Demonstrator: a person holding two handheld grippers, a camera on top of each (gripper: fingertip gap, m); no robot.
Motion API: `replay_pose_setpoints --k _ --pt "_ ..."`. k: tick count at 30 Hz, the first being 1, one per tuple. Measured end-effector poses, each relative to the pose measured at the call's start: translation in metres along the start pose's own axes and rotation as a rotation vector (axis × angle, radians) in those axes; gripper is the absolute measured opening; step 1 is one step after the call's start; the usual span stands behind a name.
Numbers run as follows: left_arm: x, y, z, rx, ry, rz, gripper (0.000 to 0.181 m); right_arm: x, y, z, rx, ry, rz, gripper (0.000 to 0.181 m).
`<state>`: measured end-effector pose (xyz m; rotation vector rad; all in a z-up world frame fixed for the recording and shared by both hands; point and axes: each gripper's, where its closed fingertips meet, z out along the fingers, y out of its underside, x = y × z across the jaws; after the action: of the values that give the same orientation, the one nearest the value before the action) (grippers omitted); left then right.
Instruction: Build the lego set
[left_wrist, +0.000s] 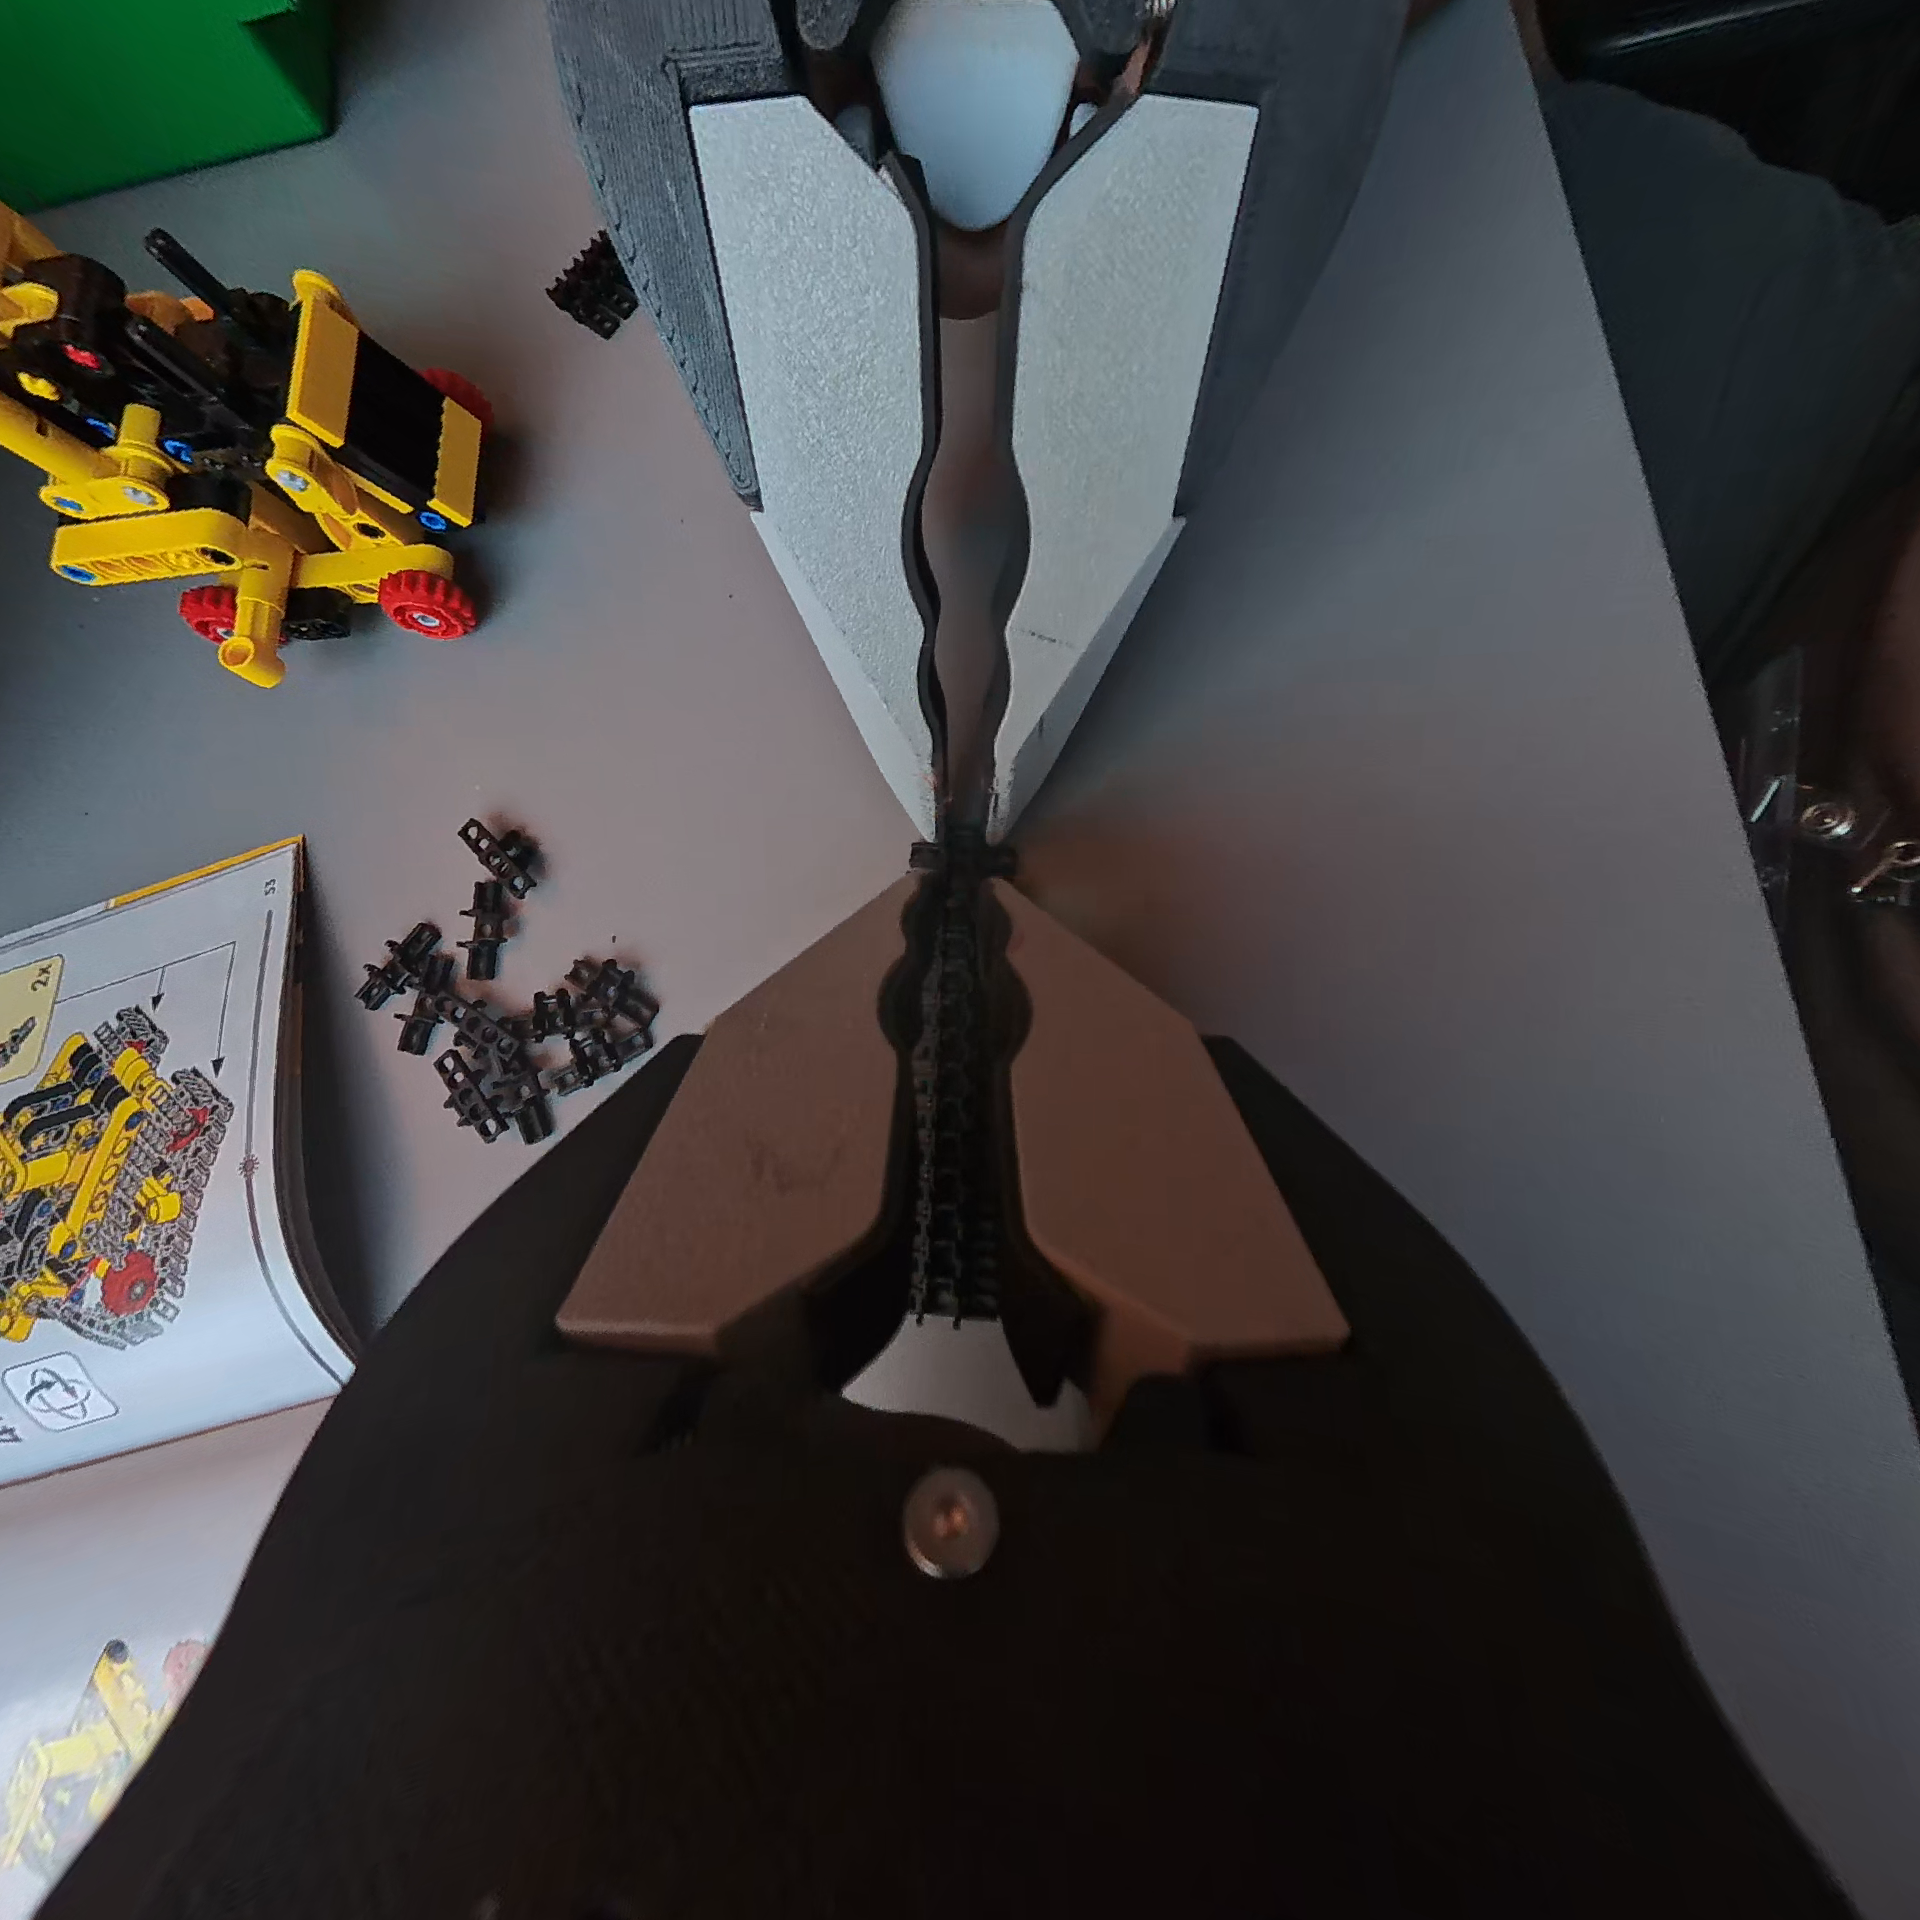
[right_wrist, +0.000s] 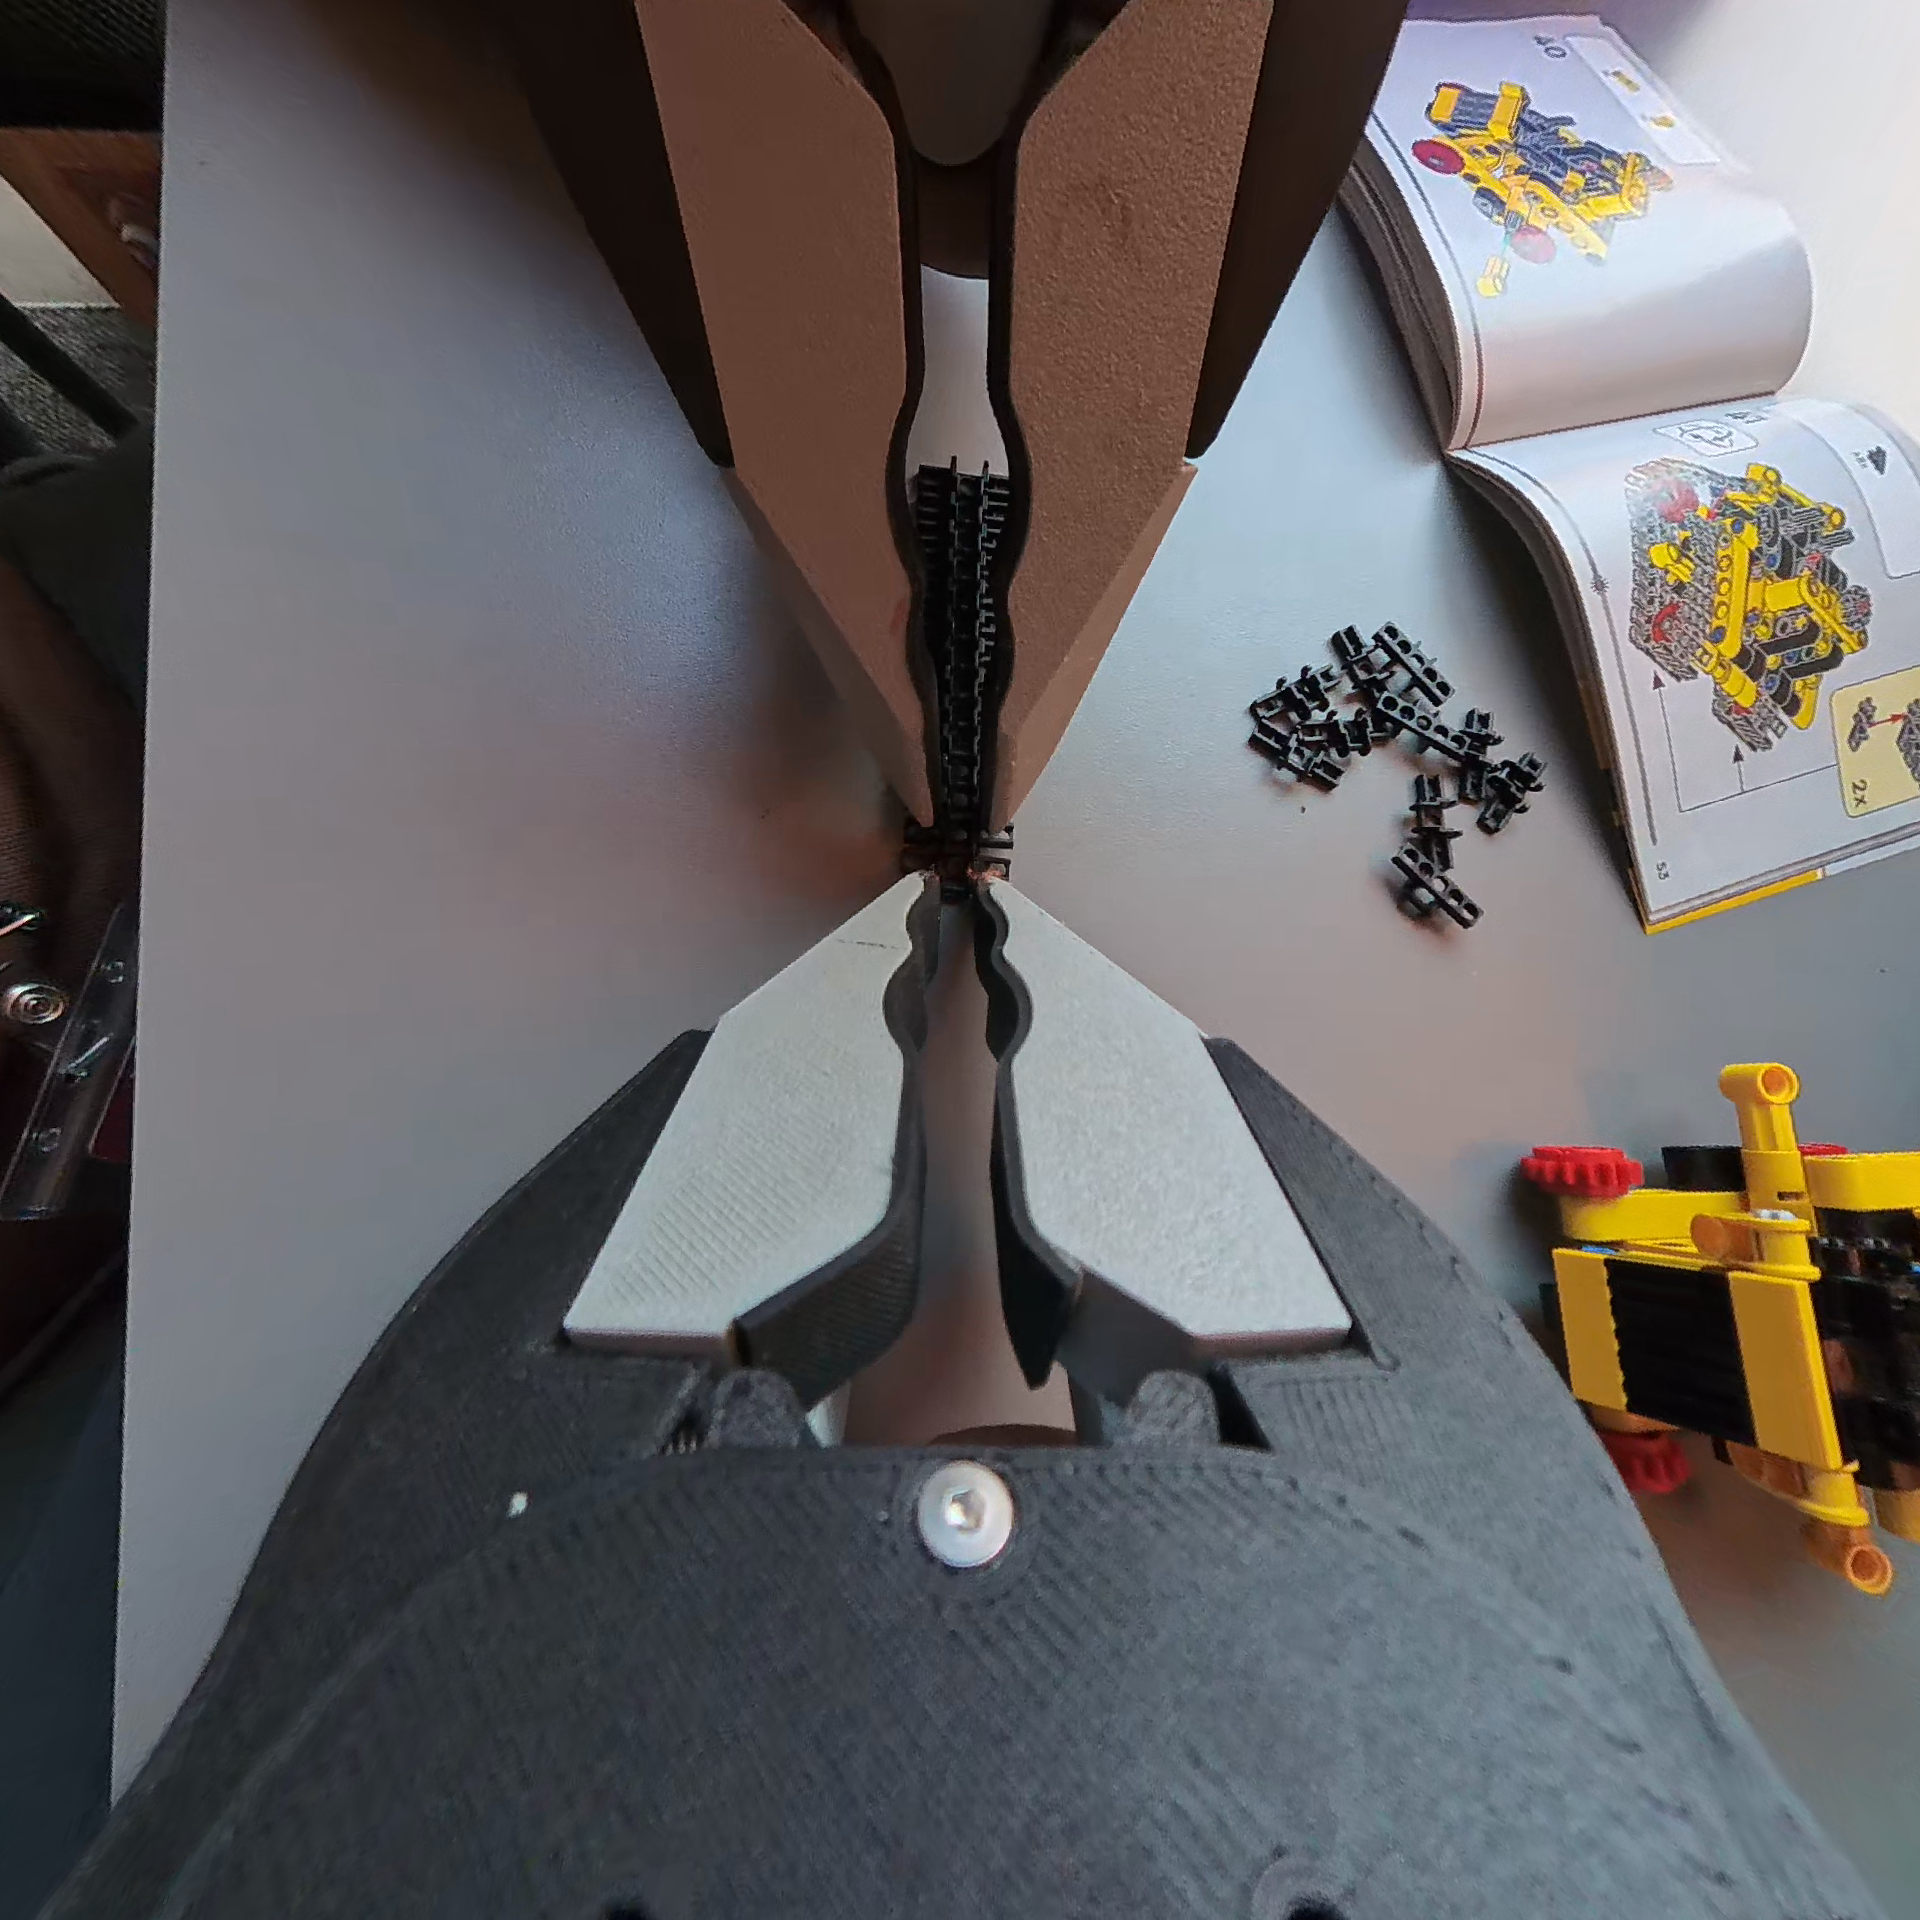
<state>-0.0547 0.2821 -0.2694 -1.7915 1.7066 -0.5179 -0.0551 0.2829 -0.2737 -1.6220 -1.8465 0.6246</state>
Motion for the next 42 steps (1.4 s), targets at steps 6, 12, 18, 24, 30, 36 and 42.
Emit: replay_pose_setpoints --k 6,12,18,24,30,36,42 --pt "-0.003 -0.008 -0.007 0.051 0.001 -0.033 0.008 -0.001 0.000 0.000 0.005 -0.004 -0.002 0.003" --pt "-0.002 -0.008 -0.002 0.052 0.014 -0.034 0.000 -0.001 0.000 0.000 0.008 -0.006 -0.002 0.003" --pt "0.001 -0.007 0.001 0.034 0.006 -0.009 0.000 -0.001 0.000 0.000 0.008 -0.002 -0.005 0.003" --pt "-0.001 -0.004 0.002 0.029 0.011 -0.022 0.000 -0.001 -0.001 0.000 0.011 -0.005 -0.004 0.003" --pt "-0.001 -0.003 0.003 0.014 -0.008 0.009 0.000 -0.001 -0.001 0.001 0.011 -0.007 0.001 0.004" --pt "-0.001 -0.002 0.003 -0.032 -0.080 0.120 0.000 -0.001 -0.001 0.001 -0.001 -0.003 0.000 0.004" --pt "-0.001 -0.002 0.003 -0.090 -0.129 0.173 0.000 -0.002 -0.001 0.001 -0.002 -0.021 0.023 0.004"
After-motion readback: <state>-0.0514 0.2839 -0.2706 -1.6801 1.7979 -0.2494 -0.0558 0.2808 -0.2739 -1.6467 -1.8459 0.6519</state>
